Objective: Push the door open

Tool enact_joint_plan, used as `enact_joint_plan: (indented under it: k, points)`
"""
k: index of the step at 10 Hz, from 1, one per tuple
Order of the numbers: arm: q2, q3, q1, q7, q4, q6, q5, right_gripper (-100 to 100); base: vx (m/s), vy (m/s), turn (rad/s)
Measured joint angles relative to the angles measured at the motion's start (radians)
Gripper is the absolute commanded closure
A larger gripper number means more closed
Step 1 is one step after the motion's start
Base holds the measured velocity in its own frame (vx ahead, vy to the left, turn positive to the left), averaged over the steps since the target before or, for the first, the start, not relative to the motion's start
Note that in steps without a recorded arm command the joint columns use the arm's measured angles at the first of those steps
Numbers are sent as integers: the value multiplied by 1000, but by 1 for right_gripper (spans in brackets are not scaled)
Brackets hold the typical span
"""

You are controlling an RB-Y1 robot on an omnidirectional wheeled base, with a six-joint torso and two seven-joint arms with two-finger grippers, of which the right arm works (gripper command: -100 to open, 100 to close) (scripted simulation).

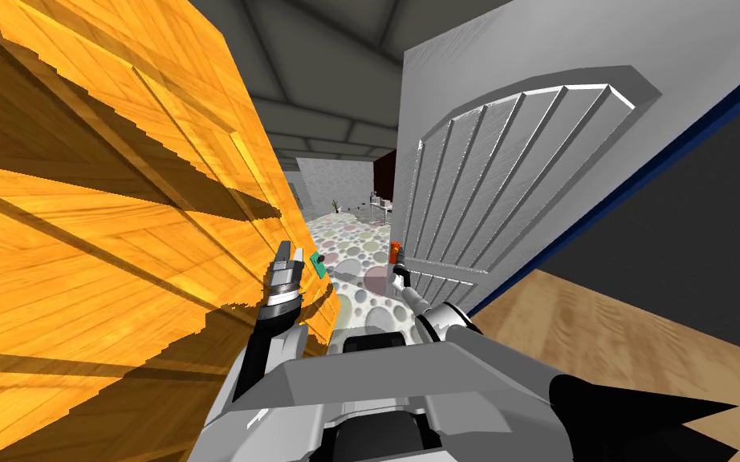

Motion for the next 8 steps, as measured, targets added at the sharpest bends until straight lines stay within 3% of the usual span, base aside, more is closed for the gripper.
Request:
enact_joint_plan:
  k: [2, 3, 8]
  points:
    - [17, -2, -8, -11, 15, -2, 4, -100, 181, -35, 22]
    - [18, -2, -9, -14, 17, -3, 4, 100, -12, 4, -12]
    - [19, -1, -5, -11, 18, 0, 4, 100, -24, 6, 1]
